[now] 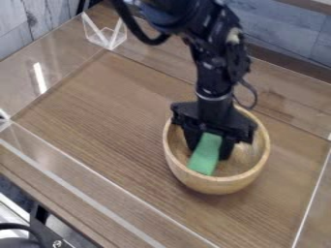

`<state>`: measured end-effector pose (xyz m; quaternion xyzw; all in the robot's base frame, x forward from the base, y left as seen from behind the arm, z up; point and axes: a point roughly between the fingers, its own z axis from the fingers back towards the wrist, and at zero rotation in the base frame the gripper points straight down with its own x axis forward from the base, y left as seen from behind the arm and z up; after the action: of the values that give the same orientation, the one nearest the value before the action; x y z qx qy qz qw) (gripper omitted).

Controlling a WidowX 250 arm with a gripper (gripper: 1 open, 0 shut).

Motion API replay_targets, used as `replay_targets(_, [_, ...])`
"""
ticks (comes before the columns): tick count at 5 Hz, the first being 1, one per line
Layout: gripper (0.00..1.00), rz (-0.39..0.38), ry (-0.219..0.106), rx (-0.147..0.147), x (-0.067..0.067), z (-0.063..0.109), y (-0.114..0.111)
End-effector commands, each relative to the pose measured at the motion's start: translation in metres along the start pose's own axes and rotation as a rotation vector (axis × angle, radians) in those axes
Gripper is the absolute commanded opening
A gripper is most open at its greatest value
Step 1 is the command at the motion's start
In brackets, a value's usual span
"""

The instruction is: Move green stick from inside the wooden bowl to the table next to it

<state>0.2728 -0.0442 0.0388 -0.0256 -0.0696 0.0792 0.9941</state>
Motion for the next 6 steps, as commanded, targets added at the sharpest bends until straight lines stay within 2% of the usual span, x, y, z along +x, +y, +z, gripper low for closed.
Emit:
replay_targets(1, [0.0,0.013,-0.083,-0.03,0.011,0.036,0.005])
replay_targets(3, [0.0,0.067,-0.172,-0.061,0.037,0.094,0.018])
replay_targets(4, [0.0,0.076,-0.198,-0.063,0.049,0.113,0.035])
replay_targets(6, [0.0,0.034,-0.223,-0.037,0.068,0.125,0.087])
